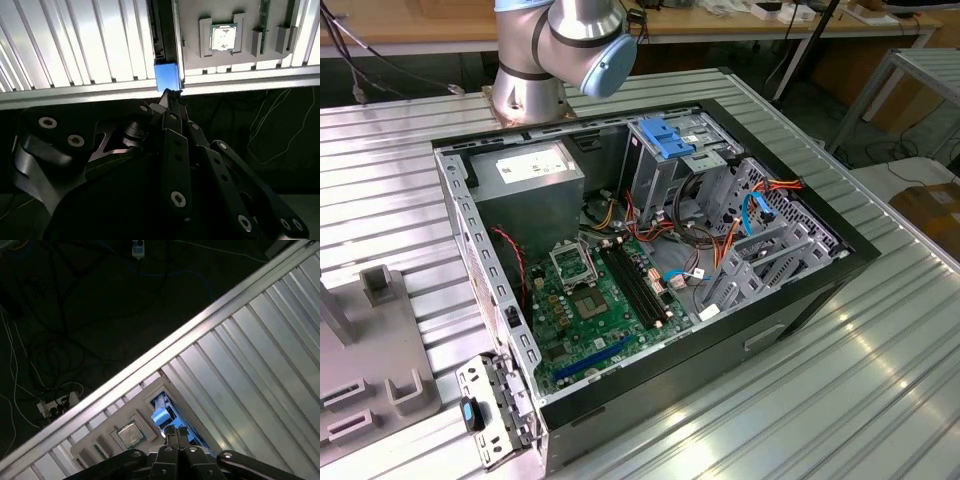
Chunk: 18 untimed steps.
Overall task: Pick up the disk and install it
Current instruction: 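Pick up the disk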
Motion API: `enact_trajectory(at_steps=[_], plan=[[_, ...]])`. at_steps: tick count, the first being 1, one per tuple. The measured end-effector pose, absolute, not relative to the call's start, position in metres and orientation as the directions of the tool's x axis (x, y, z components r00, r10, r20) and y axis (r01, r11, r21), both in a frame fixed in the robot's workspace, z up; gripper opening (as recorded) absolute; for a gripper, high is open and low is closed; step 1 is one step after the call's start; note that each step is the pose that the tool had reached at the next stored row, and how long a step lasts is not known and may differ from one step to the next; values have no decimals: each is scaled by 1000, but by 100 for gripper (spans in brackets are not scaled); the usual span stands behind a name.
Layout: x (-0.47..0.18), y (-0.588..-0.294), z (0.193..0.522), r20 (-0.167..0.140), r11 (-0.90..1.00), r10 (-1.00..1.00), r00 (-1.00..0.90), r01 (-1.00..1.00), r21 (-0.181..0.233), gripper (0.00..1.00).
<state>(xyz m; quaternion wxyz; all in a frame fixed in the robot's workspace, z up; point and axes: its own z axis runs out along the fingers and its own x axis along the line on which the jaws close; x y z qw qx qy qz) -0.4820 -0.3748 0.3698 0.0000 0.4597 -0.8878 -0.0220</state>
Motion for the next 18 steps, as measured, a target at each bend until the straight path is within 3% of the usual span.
enact_trajectory(at_steps=[10,18], plan=[[-482,-375,368,-22,304,-952,-305,-952,36,11],[-482,-375,368,-21,264,-964,-264,-964,32,11]])
